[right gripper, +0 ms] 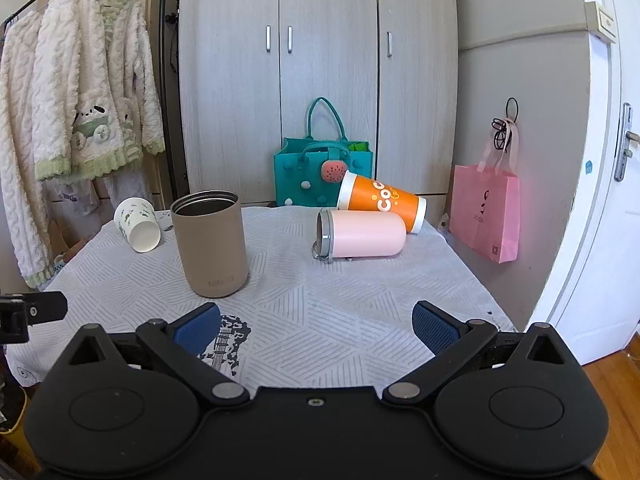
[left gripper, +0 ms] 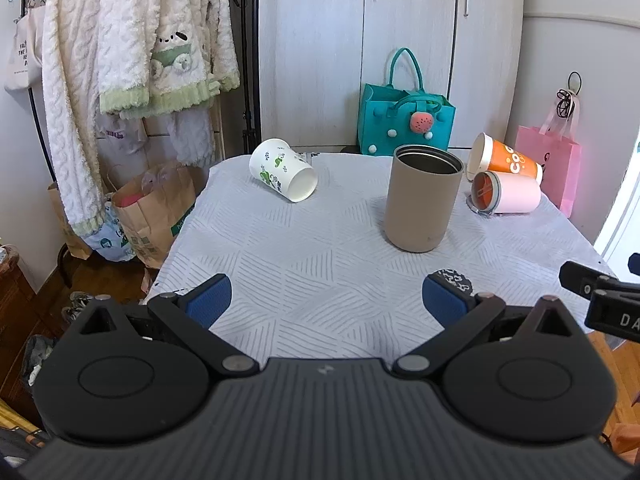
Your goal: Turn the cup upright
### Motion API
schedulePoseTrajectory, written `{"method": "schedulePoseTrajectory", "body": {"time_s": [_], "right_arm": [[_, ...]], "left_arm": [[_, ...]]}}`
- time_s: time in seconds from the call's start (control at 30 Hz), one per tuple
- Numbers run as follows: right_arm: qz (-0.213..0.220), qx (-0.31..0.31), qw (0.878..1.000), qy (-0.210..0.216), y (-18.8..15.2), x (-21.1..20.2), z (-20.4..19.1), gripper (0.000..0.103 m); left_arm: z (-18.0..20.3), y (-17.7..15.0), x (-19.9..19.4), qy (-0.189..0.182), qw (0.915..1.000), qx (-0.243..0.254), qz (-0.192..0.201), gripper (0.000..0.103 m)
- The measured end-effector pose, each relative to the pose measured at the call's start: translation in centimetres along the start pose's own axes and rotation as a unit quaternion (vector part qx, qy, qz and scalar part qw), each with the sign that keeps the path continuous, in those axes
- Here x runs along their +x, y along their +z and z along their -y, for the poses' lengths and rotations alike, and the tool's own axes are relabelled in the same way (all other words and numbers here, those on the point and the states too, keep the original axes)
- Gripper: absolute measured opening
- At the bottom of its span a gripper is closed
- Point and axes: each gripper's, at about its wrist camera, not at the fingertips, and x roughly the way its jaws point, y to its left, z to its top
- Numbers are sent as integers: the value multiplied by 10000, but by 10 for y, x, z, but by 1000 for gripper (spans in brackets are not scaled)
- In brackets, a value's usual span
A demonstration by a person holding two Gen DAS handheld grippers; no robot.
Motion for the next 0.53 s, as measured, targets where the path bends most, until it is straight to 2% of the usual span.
{"method": "schedulePoseTrajectory", "body": {"time_s": [0.2, 0.37, 0.53], "right_arm": [[129, 44, 9999, -98, 0, -4, 2, 103], [180, 105, 9997, -96, 1, -7, 5, 103], [174, 85, 9997, -116, 1, -6, 5, 103]], "left_arm": [[-6, -1, -1, -184, 9997, -166, 58, 103], [-3, -2, 0, 54, 9999, -27, 80, 103], [-4, -3, 1, 48, 10000, -54, 22, 103]]}}
